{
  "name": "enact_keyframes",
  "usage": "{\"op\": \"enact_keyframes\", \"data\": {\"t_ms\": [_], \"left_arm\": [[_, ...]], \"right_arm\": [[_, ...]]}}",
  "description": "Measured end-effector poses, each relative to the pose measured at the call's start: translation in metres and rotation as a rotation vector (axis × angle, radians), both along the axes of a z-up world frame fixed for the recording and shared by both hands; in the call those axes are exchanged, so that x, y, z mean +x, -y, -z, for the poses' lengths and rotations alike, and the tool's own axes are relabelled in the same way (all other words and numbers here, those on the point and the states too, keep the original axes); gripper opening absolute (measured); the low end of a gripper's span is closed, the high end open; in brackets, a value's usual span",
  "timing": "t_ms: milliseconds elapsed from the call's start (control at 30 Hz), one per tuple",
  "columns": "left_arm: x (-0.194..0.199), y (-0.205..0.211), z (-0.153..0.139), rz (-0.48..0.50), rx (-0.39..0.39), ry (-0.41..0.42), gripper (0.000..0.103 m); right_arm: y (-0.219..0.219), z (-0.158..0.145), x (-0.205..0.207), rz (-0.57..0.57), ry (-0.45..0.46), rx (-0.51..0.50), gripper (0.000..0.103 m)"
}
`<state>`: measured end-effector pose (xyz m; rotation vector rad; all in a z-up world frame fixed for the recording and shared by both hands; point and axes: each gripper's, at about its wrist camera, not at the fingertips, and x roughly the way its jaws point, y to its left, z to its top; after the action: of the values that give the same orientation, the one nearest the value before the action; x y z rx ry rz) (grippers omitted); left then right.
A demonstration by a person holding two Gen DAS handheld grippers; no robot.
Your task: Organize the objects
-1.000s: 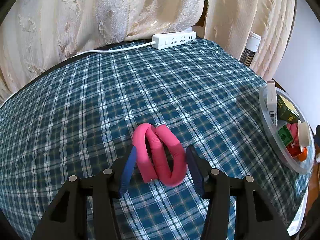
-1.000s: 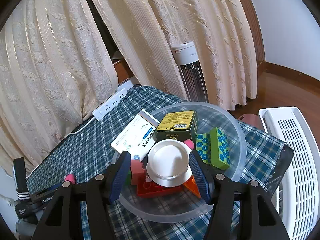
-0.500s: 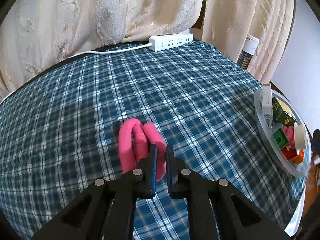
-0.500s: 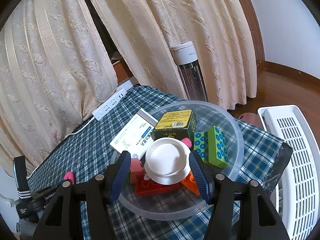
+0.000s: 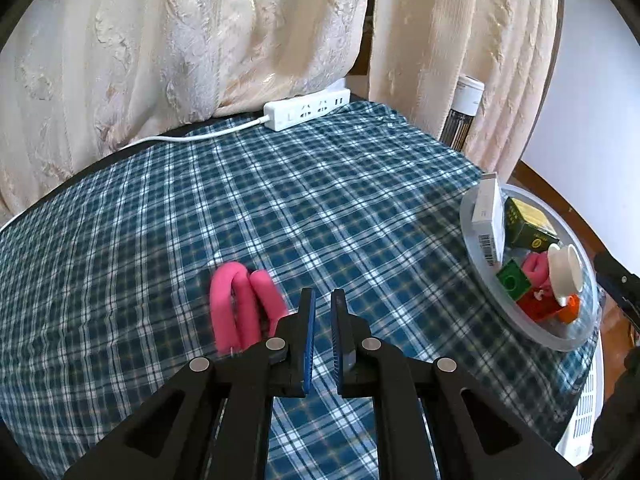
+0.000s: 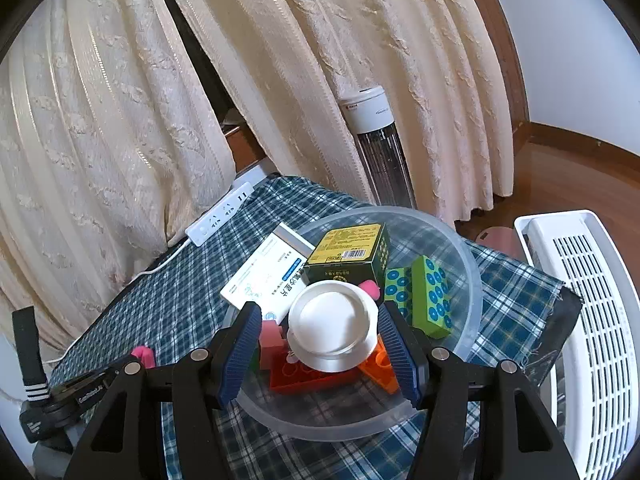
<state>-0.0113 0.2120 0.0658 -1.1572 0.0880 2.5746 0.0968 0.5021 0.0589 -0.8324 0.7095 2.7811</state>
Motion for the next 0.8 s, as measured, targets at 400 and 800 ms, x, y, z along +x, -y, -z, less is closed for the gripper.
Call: {"op": "enact_keyframes", "data": {"t_ms": [400,800], "left_arm": [[-0.013,0.018,0.014,-0.119,-0.011,0.021,0.067],[-0.028,0.021,0.037,-0.16,-0.053,0.08,0.067]], "right_arm": [[-0.002,0.004,0.001,-0.014,0.002,-0.014,0.064],[-0.006,0.005,0.003,-0.004,-0.001,-0.017,0.064]]}}
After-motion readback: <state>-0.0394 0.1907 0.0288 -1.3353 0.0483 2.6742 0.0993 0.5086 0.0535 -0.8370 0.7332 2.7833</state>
